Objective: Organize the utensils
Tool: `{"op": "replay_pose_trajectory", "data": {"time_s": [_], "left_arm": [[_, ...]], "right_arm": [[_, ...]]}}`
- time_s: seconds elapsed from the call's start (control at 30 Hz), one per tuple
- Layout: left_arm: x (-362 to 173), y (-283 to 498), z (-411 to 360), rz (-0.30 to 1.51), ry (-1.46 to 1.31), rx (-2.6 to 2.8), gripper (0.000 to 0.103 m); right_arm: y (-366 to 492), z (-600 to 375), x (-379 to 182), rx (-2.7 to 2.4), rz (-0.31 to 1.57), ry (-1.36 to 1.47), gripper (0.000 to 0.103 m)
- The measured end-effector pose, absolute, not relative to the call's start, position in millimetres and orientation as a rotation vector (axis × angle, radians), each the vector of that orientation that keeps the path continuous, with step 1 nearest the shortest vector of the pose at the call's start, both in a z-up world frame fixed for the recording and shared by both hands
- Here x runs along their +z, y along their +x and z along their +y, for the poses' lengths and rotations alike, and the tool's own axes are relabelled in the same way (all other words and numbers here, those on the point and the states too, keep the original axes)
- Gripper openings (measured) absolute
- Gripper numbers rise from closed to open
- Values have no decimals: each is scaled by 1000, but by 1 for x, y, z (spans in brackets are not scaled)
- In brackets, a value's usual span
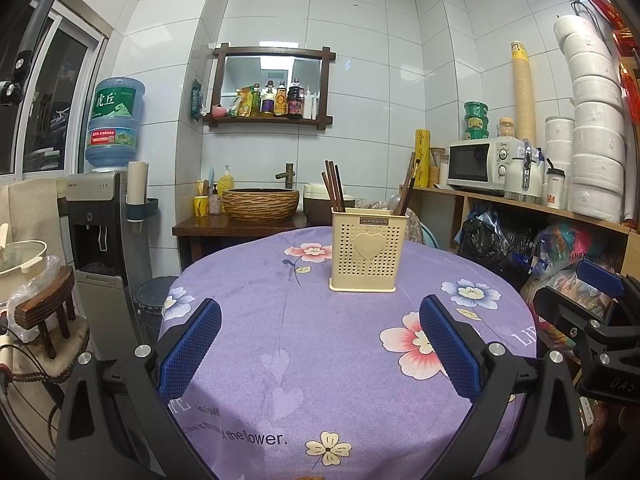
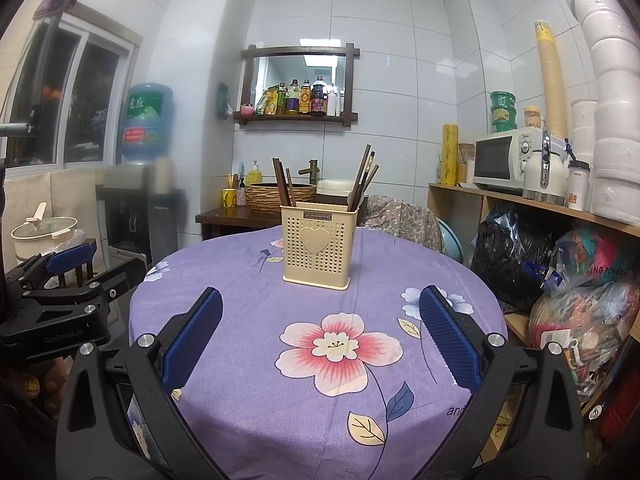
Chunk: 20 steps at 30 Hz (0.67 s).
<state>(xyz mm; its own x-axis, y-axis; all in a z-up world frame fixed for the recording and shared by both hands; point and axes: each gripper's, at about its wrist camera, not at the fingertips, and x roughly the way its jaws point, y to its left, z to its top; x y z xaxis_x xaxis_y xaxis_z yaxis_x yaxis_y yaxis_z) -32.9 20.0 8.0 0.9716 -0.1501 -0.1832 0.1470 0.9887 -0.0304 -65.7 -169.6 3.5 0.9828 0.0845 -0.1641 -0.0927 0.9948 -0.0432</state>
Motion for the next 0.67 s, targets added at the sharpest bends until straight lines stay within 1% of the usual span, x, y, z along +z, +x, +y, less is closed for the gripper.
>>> {"op": "replay_pose_trajectory", "data": {"time_s": [0.67], "left_arm": [[5, -29, 29, 219, -15, -142, 98]], "right_arm": [[-64, -166, 0, 86, 171, -43, 97]]}}
